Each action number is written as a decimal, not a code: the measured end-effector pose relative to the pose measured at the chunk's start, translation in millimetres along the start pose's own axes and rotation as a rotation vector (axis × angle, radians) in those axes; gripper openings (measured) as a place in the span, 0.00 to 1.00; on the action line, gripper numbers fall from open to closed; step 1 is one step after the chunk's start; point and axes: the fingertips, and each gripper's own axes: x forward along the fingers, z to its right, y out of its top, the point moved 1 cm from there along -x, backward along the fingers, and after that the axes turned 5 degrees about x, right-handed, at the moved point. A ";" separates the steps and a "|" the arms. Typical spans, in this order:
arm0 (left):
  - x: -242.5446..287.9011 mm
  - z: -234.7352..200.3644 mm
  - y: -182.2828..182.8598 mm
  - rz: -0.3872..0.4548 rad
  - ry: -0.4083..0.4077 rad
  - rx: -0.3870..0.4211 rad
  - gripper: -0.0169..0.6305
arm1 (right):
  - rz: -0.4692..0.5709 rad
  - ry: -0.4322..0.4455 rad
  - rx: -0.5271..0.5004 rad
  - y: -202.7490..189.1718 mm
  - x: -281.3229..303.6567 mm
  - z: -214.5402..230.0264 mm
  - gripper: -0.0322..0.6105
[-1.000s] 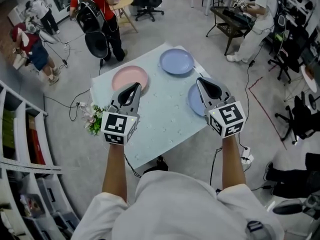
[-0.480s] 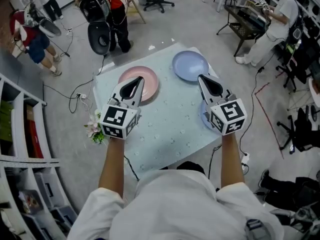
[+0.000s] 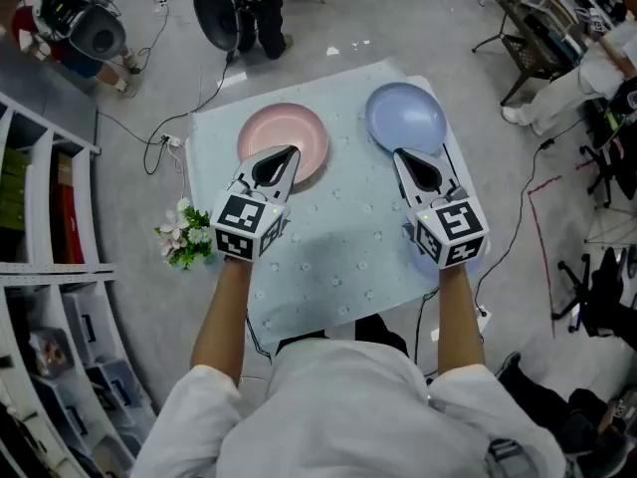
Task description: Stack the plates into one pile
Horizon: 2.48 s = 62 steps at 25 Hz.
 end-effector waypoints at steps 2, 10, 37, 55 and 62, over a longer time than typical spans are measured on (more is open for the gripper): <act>18.8 1.8 -11.3 -0.047 -0.003 0.015 0.05 | -0.019 0.019 -0.013 -7.3 11.1 8.7 0.07; 77.9 -5.7 -80.0 -0.241 0.067 0.037 0.06 | -0.112 0.096 0.013 -55.0 49.8 31.8 0.07; 173.6 14.2 -216.2 -0.610 -0.064 0.124 0.18 | -0.255 0.058 0.138 -130.5 49.2 55.2 0.07; 89.1 -16.5 -123.3 -0.284 -0.074 0.119 0.09 | -0.104 -0.191 0.116 -76.6 -40.9 -2.9 0.07; 53.1 9.4 -63.8 -0.160 -0.103 0.106 0.09 | -0.057 -0.244 0.108 -60.4 -93.4 -6.9 0.07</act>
